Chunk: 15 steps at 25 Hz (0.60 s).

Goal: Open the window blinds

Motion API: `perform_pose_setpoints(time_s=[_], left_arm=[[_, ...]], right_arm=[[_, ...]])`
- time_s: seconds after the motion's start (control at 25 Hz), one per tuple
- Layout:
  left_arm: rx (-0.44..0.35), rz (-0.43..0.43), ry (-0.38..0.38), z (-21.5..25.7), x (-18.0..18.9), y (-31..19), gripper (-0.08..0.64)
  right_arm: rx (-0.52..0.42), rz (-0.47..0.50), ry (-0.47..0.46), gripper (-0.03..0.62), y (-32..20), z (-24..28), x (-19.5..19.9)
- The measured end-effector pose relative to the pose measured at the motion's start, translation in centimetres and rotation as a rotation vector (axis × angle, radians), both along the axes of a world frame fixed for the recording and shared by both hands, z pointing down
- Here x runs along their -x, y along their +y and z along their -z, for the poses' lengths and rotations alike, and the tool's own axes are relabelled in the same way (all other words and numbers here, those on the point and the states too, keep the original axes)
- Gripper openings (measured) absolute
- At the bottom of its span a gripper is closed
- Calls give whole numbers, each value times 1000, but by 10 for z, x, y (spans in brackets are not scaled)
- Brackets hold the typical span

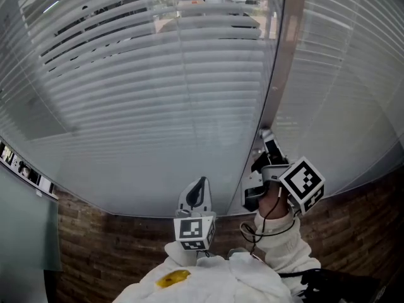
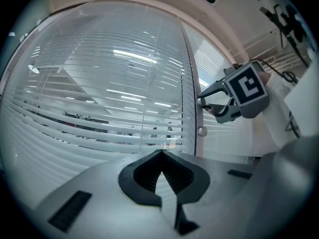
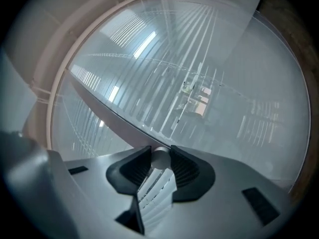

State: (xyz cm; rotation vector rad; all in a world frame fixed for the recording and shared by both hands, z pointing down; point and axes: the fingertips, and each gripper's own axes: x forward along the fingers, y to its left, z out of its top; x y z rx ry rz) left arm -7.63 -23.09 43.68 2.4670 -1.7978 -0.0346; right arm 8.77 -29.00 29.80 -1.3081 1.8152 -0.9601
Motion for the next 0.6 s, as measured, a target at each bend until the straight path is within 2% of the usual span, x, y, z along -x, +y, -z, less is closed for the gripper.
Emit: perform_pose_setpoints(time_s=[0.28, 0.6], left_arm=[[-2, -1, 5, 0, -1, -1, 0], [3, -1, 7, -2, 1, -1, 0]], right_arm=[[29, 0, -157, 132, 1, -4, -2], [68, 27, -378, 132, 1, -10, -2]])
